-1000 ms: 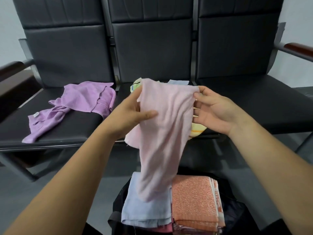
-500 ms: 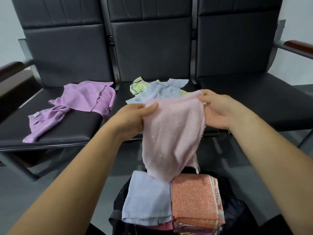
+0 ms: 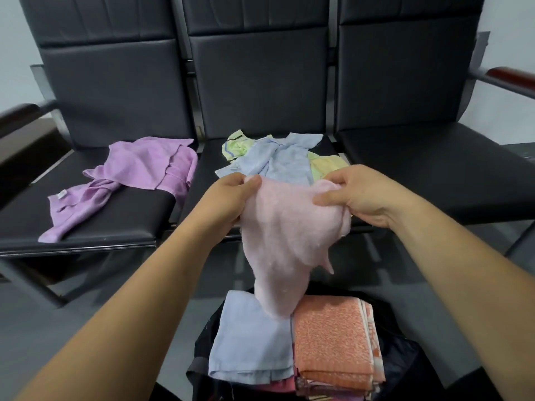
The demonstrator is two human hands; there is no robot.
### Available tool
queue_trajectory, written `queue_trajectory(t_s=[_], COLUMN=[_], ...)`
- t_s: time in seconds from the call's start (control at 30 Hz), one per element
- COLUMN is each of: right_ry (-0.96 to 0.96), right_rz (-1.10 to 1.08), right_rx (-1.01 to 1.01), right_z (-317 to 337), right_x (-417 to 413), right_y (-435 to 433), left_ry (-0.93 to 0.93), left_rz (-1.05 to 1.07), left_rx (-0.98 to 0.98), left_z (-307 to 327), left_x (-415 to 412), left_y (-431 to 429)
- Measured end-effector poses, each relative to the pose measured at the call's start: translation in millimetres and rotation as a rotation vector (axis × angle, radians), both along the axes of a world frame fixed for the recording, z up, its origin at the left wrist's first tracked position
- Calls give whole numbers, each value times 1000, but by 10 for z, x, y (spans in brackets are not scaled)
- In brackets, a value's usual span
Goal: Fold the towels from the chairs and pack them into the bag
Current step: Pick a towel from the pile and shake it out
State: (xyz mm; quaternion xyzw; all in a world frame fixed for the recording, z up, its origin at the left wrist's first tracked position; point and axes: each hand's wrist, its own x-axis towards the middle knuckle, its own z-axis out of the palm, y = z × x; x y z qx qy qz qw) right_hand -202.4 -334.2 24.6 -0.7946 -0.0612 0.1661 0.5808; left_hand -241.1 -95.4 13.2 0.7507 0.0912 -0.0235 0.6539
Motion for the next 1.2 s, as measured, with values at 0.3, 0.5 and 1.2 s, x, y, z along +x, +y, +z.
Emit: queue_trajectory(t_s=[0.3,0.5,1.2], right_ry=[125,255,36], right_rz=[-129,132,-287], right_rx=[247,437,610], right_z=[-77,92,44], right_x=[11,-35,6], right_y=[14,-66,-13], left_ry=[79,-3,-276], left_rz=[-171,-67,-167], left_rx=[-141,-207,-306], left_z=[33,53,85], left_x=[-45,-56,-74], left_y=[73,-8,-2])
